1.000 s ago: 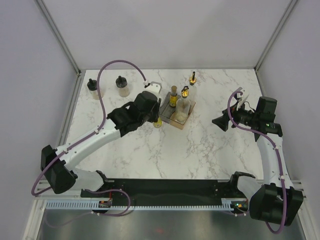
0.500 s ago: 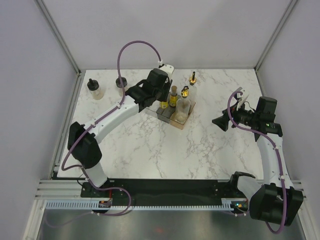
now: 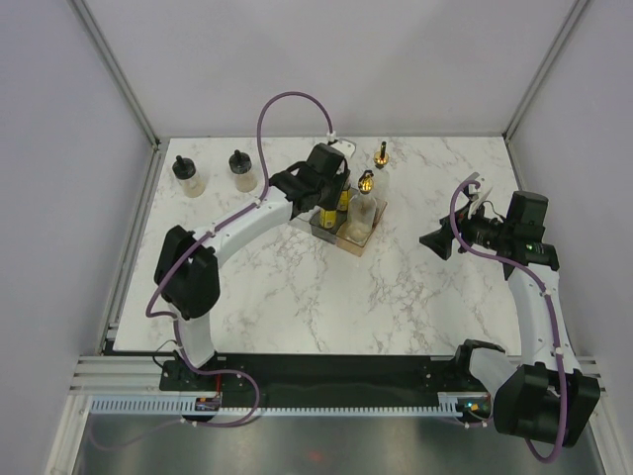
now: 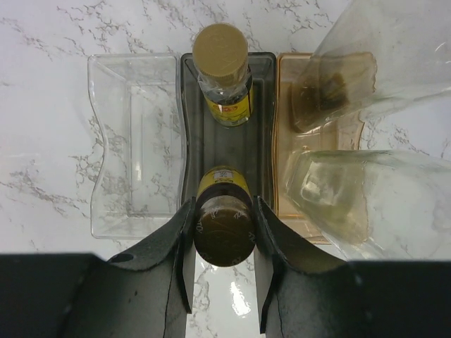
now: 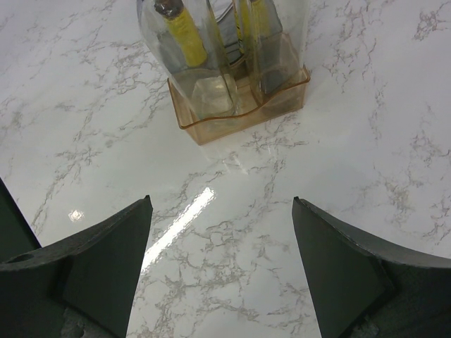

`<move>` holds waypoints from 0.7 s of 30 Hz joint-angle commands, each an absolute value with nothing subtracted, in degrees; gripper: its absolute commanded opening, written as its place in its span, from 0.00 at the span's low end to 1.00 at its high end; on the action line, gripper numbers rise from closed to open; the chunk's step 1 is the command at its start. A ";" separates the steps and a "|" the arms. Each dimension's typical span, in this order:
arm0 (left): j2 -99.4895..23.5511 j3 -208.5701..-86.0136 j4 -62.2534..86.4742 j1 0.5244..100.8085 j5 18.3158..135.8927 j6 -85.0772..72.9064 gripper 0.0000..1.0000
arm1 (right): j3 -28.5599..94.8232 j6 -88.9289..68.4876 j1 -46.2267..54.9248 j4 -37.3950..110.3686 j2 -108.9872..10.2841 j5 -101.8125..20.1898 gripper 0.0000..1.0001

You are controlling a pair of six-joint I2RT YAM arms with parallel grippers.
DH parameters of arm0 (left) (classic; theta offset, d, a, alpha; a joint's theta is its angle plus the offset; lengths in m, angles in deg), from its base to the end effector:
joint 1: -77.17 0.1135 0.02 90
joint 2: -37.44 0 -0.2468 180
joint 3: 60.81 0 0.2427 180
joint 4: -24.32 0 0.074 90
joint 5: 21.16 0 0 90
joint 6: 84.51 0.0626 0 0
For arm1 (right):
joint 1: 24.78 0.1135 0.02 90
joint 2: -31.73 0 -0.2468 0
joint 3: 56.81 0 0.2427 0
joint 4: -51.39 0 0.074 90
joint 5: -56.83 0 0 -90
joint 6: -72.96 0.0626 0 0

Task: Organize the condiment bottles

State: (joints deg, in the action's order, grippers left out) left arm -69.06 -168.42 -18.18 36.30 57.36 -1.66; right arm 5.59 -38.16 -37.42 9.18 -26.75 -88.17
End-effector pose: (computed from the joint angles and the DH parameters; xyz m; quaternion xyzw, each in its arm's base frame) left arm 0.3366 -0.2748 0.2653 0.2236 0.8798 -0.0834 0.4112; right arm 0.2253 0.0020 0.2724 -0.2598 0.7811 0.2853 0.4908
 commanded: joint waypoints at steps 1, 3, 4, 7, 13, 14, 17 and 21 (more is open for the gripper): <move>-68.82 -171.19 -13.90 36.65 58.29 -1.01 0.02 | 6.45 -39.62 -37.43 9.66 -26.45 -89.07 0.90; -68.91 -170.75 -13.64 36.82 58.65 -1.36 0.02 | 6.45 -39.71 -37.52 9.66 -26.45 -89.07 0.90; -69.00 -170.49 -13.64 36.91 59.00 -1.71 0.02 | 6.45 -39.71 -37.52 9.57 -26.45 -89.07 0.90; -68.82 -169.69 -13.46 37.00 59.70 -2.41 0.05 | 6.45 -39.71 -37.43 9.57 -26.45 -89.07 0.90; -68.65 -168.38 -13.20 37.44 60.93 -3.56 0.22 | 6.45 -39.80 -37.43 9.49 -26.45 -88.98 0.90; -68.56 -168.20 -13.11 37.53 61.02 -3.65 0.28 | 6.37 -39.80 -37.43 9.48 -26.45 -88.98 0.90; -68.38 -167.67 -13.02 37.53 61.20 -4.00 0.37 | 6.45 -39.80 -37.43 9.48 -26.45 -88.89 0.90; -68.30 -167.15 -12.93 37.70 61.46 -4.44 0.43 | 6.54 -39.89 -37.43 9.48 -26.45 -88.89 0.90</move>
